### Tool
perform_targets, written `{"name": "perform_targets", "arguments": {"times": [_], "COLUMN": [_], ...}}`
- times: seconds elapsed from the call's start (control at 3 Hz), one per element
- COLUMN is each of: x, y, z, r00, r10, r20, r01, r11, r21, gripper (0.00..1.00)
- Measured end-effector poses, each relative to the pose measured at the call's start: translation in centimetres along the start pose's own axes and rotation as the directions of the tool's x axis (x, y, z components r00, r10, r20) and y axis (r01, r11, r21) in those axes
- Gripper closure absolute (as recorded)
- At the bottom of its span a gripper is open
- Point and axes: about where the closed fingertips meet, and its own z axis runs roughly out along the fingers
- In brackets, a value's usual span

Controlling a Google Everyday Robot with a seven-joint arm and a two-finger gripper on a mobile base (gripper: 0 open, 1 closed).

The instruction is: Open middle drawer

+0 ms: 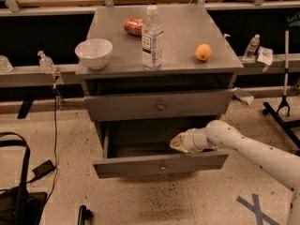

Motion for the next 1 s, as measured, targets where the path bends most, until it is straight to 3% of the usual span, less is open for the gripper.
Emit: {"name": "perform_targets", "arguments": {"times": [0.33,0.67,1.0], "x": [-0.3,-0.3,0.0], "y": [-1.6,-2.1,-1.0], "z": [0.8,2.4,3.9], "r00": [1.0,1.0,1.0], "r10": [-0.003,-0.006,-0.013], "r20": [-0.007,-0.015,-0.017], "r01": [0.003,0.006,0.011], "r11": [1.0,0.9989,0.9934], "r21": [-0.004,-0.047,-0.114], "gripper": [1.0,1.0,1.0]}}
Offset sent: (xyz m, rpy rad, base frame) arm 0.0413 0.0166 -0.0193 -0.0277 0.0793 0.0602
